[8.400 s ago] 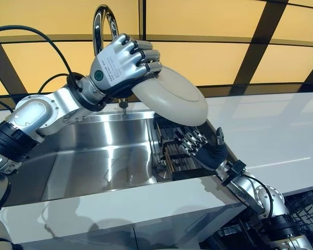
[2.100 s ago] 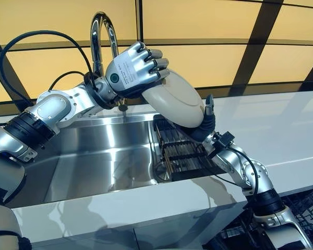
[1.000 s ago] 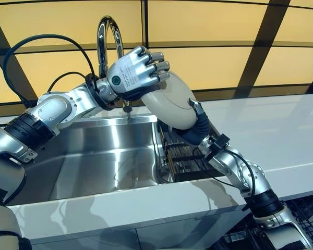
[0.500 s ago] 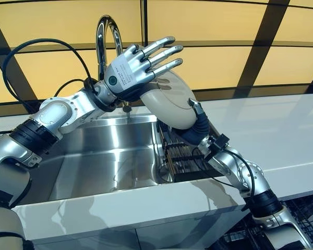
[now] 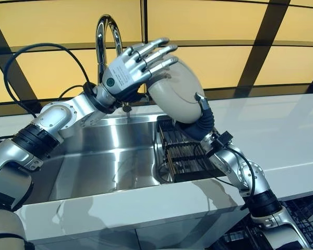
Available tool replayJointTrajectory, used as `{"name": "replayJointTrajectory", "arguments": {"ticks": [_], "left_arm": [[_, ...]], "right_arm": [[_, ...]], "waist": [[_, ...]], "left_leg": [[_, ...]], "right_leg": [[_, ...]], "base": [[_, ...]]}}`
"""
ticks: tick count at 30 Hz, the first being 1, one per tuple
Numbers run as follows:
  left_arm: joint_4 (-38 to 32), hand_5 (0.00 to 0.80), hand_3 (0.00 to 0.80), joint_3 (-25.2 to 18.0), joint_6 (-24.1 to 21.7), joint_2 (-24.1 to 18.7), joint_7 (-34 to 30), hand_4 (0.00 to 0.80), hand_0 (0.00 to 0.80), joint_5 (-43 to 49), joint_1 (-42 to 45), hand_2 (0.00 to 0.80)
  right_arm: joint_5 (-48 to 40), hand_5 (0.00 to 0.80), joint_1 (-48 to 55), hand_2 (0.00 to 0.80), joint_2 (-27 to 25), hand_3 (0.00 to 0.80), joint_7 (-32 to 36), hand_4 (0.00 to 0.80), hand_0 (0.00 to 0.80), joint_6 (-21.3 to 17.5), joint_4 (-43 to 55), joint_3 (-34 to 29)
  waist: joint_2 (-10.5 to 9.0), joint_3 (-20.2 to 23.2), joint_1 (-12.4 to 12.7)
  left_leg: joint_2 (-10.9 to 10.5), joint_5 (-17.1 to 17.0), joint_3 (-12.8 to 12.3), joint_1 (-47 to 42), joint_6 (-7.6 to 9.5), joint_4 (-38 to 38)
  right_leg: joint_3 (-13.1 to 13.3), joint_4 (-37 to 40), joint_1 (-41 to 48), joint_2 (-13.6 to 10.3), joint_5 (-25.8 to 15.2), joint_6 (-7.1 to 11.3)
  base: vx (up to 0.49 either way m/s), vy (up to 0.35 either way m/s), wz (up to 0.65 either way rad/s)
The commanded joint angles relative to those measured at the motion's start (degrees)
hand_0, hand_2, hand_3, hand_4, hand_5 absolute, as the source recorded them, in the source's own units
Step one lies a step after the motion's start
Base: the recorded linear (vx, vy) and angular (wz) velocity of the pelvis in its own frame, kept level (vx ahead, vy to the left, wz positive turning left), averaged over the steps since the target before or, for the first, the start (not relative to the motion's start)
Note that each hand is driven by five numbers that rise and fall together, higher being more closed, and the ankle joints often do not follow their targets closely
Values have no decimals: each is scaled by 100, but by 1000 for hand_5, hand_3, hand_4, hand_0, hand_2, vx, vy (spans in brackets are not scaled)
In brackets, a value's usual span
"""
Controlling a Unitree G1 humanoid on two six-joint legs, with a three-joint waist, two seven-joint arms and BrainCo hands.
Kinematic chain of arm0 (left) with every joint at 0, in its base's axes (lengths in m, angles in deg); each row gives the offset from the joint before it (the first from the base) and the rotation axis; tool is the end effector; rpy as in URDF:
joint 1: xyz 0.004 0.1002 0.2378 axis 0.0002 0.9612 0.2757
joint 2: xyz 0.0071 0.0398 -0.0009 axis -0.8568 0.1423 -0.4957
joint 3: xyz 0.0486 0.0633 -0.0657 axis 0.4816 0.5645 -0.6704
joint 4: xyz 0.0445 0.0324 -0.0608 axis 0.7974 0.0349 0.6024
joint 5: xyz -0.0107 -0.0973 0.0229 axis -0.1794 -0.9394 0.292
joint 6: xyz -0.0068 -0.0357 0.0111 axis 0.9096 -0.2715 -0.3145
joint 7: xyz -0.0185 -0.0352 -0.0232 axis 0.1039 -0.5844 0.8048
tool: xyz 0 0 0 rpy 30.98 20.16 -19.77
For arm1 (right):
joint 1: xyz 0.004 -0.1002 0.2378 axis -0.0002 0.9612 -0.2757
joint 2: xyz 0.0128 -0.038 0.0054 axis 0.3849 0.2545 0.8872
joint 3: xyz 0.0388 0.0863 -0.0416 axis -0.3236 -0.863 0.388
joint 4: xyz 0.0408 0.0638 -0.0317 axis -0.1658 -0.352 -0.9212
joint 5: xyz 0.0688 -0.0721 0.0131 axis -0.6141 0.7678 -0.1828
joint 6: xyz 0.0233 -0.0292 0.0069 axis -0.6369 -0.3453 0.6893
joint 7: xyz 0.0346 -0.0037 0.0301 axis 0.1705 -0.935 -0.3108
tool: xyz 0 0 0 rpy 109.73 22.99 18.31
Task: Take plates into dishwasher
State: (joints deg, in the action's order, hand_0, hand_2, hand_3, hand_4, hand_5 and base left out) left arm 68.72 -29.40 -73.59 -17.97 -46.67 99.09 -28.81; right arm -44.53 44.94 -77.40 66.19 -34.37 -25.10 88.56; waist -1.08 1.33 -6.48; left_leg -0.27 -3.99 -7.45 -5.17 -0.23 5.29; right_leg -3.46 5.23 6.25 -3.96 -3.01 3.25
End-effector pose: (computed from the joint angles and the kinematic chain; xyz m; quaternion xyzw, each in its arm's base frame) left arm 0.3051 0.1752 0.2216 0.6280 -0.5786 -0.0715 0.5154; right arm 0.2508 -0.1423 0.1476 0.6061 0.0822 0.3402 0.7142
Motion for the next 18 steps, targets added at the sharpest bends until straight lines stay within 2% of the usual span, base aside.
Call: {"name": "replayJointTrajectory", "arguments": {"ticks": [1,12,16,18], "left_arm": [[543,0,0,-216,-131,-108,-67,0,0,-1,-110,0],[854,0,0,-532,-386,-255,10,0,0,236,655,0],[1010,0,0,-701,-395,-305,83,0,0,120,911,0],[1094,0,0,-875,-347,-305,132,0,0,-57,1115,0]], "right_arm": [[-30,800,-834,800,-29,800,187,800,800,-283,713,-806],[112,800,-742,800,-104,800,175,800,800,-399,707,-1009],[297,800,-706,800,-154,800,80,800,800,-616,670,-1100],[723,800,-671,800,-189,800,-10,800,800,-853,612,-1210]], "waist": [[72,-208,174],[95,-196,229],[93,-201,243],[86,-205,258]], "left_leg": [[-177,414,153,-116,-42,-29],[-209,406,183,-85,-32,-29],[-214,404,192,-78,-30,-29],[-212,402,195,-79,-28,-29]], "right_leg": [[-487,-23,25,260,100,119],[-470,-23,-15,242,85,128],[-468,-23,-16,233,85,130],[-462,-23,-10,229,85,129]], "base": [[0,0,0],[0,0,0],[0,0,0],[0,0,0]]}}
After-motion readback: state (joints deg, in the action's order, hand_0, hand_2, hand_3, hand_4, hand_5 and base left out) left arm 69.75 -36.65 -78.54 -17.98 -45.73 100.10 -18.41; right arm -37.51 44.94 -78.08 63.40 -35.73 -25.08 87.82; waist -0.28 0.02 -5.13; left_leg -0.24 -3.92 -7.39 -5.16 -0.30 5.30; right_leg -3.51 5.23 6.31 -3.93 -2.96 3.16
